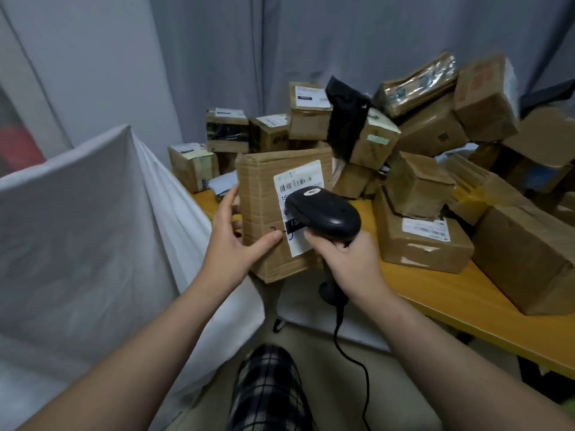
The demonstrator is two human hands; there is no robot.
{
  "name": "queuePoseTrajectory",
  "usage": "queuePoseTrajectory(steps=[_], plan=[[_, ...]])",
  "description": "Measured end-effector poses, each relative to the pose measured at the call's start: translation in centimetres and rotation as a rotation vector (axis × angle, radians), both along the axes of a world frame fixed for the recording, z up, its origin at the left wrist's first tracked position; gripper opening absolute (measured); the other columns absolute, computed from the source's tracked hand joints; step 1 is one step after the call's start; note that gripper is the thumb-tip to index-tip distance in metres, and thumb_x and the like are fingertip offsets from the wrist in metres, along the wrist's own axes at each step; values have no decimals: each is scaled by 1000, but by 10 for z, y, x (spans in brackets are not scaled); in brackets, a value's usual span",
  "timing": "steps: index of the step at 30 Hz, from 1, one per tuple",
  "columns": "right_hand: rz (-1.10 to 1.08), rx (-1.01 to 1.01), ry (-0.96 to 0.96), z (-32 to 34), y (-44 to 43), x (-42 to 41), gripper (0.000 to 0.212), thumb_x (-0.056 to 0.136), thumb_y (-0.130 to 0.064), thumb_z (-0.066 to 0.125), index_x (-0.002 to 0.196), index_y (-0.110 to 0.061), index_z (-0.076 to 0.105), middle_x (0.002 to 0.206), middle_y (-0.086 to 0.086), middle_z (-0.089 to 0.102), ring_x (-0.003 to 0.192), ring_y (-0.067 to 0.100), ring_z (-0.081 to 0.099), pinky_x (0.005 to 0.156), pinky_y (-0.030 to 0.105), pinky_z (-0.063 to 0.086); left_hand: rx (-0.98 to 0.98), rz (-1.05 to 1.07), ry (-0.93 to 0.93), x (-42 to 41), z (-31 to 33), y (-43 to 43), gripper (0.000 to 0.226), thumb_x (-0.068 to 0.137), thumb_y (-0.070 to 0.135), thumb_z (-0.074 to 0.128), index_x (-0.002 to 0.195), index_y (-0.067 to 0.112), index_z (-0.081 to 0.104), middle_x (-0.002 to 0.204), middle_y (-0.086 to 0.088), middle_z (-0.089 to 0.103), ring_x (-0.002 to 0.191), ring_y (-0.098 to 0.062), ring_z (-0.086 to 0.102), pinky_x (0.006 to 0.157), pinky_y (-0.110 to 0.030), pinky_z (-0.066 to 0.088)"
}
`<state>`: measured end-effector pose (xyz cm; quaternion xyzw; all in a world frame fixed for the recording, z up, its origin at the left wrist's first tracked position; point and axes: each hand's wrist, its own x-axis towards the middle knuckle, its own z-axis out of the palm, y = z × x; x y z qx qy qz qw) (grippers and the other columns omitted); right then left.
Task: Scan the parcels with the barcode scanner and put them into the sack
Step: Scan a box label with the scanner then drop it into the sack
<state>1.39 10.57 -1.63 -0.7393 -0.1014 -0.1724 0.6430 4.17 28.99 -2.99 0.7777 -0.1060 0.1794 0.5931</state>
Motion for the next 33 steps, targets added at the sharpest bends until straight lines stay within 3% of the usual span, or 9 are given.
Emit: queuePoseTrajectory(steps=[4, 8, 10, 14, 17, 23, 25, 28, 33], plan=[[159, -173, 155, -28, 65, 28, 10, 81, -23, 76, 79, -17, 69, 59, -14, 63, 62, -4, 58, 60, 16, 44, 42, 301, 63, -3, -33, 87, 98, 59, 59, 80, 138, 51, 21, 137, -2, 38, 115, -14, 49, 95, -39, 50], [258, -315, 321, -67, 124, 58, 17, 80, -31, 76, 91, -21, 67, 80, -4, 69, 80, 4, 65, 76, 30, 52, 104, 600, 204, 8, -82, 165, 102, 67, 39, 84, 146, 29, 21, 138, -8, 31, 122, -22, 44, 108, -43, 39], [303, -399, 354, -86, 148, 72, 14, 80, -30, 75, 85, -22, 65, 77, 0, 67, 78, 12, 66, 76, 34, 54, 194, 669, 361, 18, -106, 191, 100, 71, 30, 83, 148, 24, 18, 140, -14, 29, 128, -32, 38, 109, -44, 35], [383, -586, 304, -123, 190, 101, 19, 86, -24, 70, 76, -32, 55, 71, -12, 60, 69, 1, 57, 63, 20, 46, 274, 548, 758, 51, -159, 221, 103, 74, 39, 78, 149, 26, 9, 145, -13, 21, 131, -38, 31, 106, -53, 36], [426, -754, 320, -155, 210, 121, 27, 91, -22, 62, 70, -30, 48, 66, -9, 51, 62, 5, 51, 59, 20, 38, 440, 512, 915, 73, -197, 233, 101, 74, 50, 74, 149, 24, 11, 148, -15, 22, 134, -40, 30, 105, -55, 36], [440, -918, 337, -209, 215, 144, 17, 82, -16, 64, 70, -22, 53, 64, -3, 55, 61, 14, 57, 56, 37, 49, 978, 513, 935, 82, -279, 236, 77, 84, 50, 64, 143, 24, 21, 135, -13, 32, 122, -34, 37, 93, -45, 41], [444, -994, 317, -218, 216, 147, 10, 85, -20, 62, 80, -17, 54, 71, -4, 55, 66, 17, 57, 59, 34, 47, 1090, 524, 986, 74, -305, 234, 73, 83, 46, 64, 141, 25, 24, 131, -11, 34, 118, -31, 39, 89, -40, 41], [422, -1066, 302, -227, 226, 149, 12, 87, -26, 61, 88, -17, 53, 78, 0, 57, 72, 22, 59, 62, 30, 45, 1165, 502, 1025, 62, -324, 238, 72, 86, 44, 60, 144, 26, 23, 134, -12, 32, 119, -30, 38, 94, -41, 38], [389, -1012, 337, -229, 233, 146, 21, 83, -25, 63, 75, -22, 45, 68, -6, 50, 69, 22, 58, 63, 33, 47, 1181, 464, 981, 63, -316, 247, 59, 92, 51, 49, 139, 18, 34, 136, -13, 34, 125, -32, 35, 99, -41, 34]])
